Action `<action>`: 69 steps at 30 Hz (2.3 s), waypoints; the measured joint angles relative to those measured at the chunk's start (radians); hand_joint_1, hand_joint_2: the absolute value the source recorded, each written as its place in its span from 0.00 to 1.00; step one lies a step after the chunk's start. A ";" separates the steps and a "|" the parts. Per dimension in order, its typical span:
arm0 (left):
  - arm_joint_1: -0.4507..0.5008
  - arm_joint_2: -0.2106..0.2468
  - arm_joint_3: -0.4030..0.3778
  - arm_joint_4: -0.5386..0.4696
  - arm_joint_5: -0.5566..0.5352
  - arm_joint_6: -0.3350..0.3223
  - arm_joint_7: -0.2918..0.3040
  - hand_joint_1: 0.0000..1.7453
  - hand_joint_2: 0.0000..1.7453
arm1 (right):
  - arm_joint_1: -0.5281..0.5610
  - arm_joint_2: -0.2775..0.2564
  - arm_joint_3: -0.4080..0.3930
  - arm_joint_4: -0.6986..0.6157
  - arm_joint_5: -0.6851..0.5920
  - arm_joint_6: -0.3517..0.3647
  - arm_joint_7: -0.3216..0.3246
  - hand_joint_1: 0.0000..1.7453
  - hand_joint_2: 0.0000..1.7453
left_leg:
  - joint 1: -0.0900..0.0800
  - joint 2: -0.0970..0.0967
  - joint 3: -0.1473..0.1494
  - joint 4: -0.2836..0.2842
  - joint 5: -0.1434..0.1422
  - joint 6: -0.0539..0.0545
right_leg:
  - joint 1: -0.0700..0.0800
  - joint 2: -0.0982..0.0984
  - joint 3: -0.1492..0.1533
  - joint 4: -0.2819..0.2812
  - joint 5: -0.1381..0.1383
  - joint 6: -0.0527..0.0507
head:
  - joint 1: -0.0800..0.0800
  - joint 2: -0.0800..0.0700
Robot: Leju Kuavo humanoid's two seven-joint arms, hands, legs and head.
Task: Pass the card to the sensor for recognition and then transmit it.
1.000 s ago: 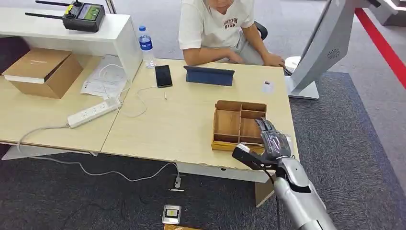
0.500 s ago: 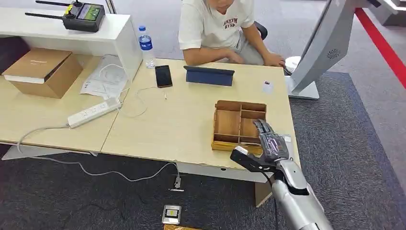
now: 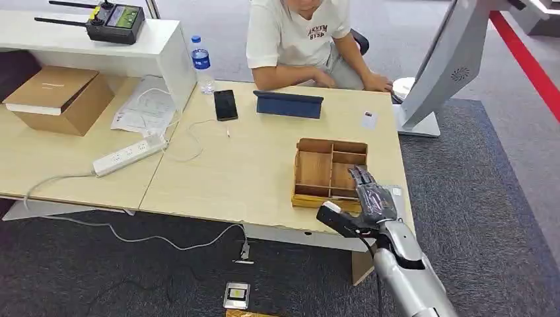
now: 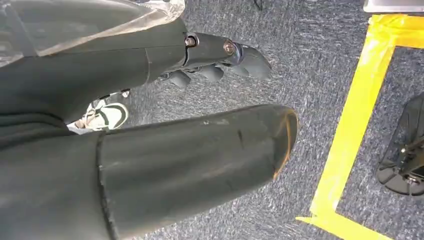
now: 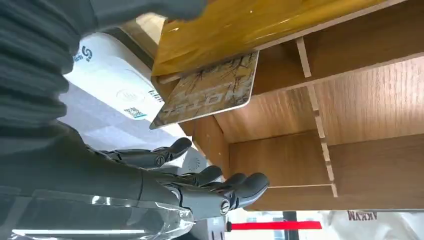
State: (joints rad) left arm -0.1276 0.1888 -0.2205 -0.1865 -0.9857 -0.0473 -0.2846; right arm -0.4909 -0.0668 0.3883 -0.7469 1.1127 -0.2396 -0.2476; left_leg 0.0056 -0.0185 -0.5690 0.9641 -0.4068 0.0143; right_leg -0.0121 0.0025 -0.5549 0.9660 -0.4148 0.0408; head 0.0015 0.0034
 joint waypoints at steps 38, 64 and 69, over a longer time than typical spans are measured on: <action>0.001 0.000 0.000 0.000 -0.031 -0.002 -0.024 0.00 0.00 | -0.056 -0.005 -0.028 -0.203 -0.105 0.040 0.019 1.00 1.00 | 0.000 0.000 0.001 0.000 0.001 0.000 | 0.000 0.000 0.001 0.000 0.001 -0.001 | 0.000 0.000; 0.000 0.002 -0.026 0.000 -0.111 -0.004 -0.092 0.00 0.00 | -0.537 0.013 -0.058 0.032 -0.139 0.092 -0.024 1.00 1.00 | 0.000 0.000 -0.001 0.000 0.002 0.000 | 0.000 0.001 0.000 0.001 0.002 0.000 | 0.000 0.000; 0.000 0.003 -0.035 0.000 -0.113 -0.003 -0.093 0.00 0.00 | -0.595 0.030 -0.049 0.128 -0.135 0.100 -0.014 1.00 1.00 | 0.000 0.000 -0.001 0.000 0.002 0.000 | 0.000 0.001 0.000 0.001 0.002 -0.001 | 0.000 0.000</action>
State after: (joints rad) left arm -0.1275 0.1915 -0.2556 -0.1869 -1.0986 -0.0507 -0.3773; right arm -1.0863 -0.0370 0.3391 -0.6191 0.9781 -0.1400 -0.2621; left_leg 0.0057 -0.0187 -0.5698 0.9642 -0.4052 0.0139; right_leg -0.0120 0.0031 -0.5552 0.9670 -0.4130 0.0403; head 0.0015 0.0031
